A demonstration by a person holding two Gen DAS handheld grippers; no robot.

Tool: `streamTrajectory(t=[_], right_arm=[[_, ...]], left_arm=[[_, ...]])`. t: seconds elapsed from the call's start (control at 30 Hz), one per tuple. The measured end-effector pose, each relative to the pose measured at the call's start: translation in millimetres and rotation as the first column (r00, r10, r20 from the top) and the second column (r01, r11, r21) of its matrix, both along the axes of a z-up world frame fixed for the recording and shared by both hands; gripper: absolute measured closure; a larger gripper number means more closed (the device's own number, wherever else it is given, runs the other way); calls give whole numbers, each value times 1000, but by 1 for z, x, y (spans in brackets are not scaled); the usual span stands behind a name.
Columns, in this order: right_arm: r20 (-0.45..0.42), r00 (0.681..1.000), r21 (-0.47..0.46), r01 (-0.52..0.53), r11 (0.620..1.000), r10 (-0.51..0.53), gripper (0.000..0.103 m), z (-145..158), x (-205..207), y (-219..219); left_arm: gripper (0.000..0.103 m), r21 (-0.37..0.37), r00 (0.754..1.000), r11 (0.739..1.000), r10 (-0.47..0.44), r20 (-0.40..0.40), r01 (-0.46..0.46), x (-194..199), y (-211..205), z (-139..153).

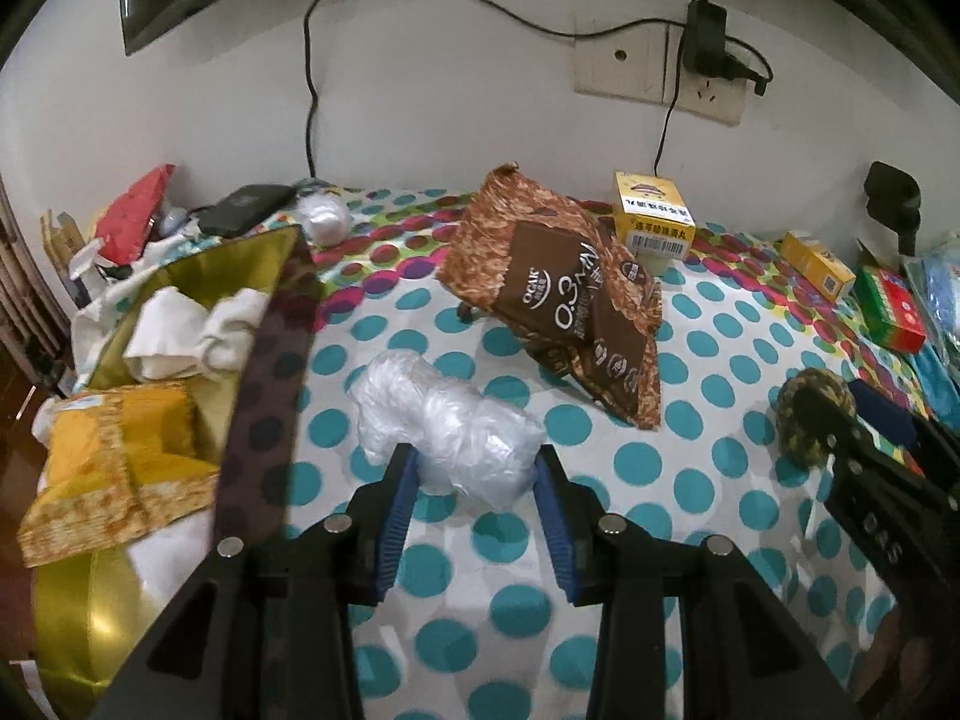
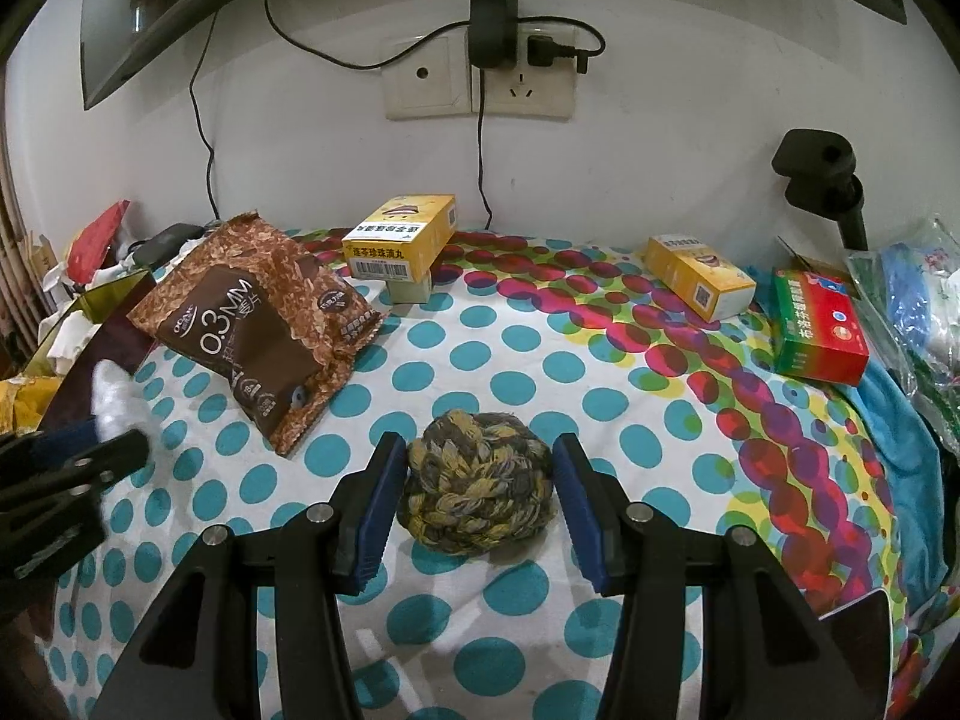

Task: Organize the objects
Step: 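Drop the plastic bag into the gold tray with the left tool while right holds ball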

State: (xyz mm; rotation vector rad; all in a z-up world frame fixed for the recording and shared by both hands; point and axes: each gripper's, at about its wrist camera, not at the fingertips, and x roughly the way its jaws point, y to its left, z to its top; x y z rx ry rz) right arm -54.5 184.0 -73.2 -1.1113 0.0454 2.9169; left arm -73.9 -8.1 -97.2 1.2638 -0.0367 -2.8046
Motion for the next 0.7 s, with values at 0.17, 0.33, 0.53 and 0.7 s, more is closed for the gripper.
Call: streamTrajectory(t=[0.17, 0.33, 0.53, 0.7], right_arm=[[0, 1000, 18, 1, 1000, -1, 55, -1, 0, -1], [0, 1000, 24, 2, 1000, -2, 55, -1, 0, -3], [0, 1000, 32, 3, 999, -3, 55, -1, 0, -5], [1, 1000, 33, 5, 999, -5, 55, -1, 0, -6]], left_arm=[[63, -22, 999, 1000, -19, -47, 18, 24, -7, 20], [63, -16, 997, 1000, 0, -77, -1, 46, -30, 42], [63, -20, 990, 996, 86, -109, -88, 80, -80, 67], [63, -18, 981, 986, 161, -106, -164, 106, -118, 70]])
